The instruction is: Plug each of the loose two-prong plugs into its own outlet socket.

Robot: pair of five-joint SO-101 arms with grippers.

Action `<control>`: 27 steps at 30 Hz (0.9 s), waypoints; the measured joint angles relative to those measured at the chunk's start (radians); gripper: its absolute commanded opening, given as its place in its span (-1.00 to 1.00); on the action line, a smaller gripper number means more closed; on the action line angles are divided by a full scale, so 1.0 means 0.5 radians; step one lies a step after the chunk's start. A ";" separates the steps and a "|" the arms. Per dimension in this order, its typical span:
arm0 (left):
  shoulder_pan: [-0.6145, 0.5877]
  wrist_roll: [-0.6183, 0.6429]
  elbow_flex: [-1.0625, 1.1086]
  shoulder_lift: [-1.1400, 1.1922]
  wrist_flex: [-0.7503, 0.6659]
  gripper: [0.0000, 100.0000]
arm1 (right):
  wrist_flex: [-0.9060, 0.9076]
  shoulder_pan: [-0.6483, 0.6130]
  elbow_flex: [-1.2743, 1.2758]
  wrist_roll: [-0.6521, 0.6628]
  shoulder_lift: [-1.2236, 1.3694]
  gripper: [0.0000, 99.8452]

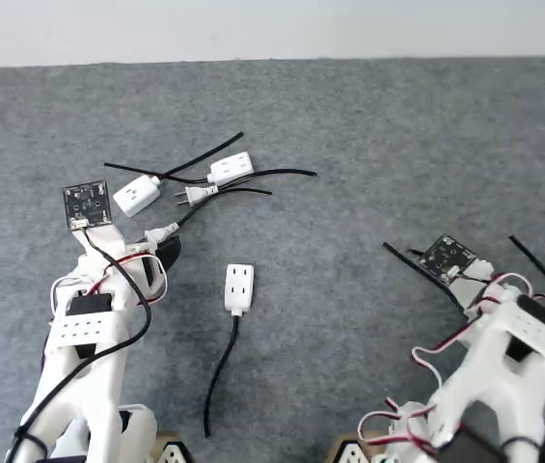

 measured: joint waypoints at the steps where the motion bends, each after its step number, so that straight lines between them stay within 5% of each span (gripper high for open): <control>1: 0.000 0.000 0.000 0.000 0.000 -0.37 | 0.000 -0.003 -0.021 -0.015 0.068 -0.69; 21: 0.000 0.000 0.000 0.000 -0.037 -0.37 | -0.015 -0.009 -0.353 -0.083 0.494 -0.70; 27: 0.000 0.000 0.000 0.000 -0.037 -0.37 | -0.021 -0.040 -0.353 -0.083 0.494 -0.92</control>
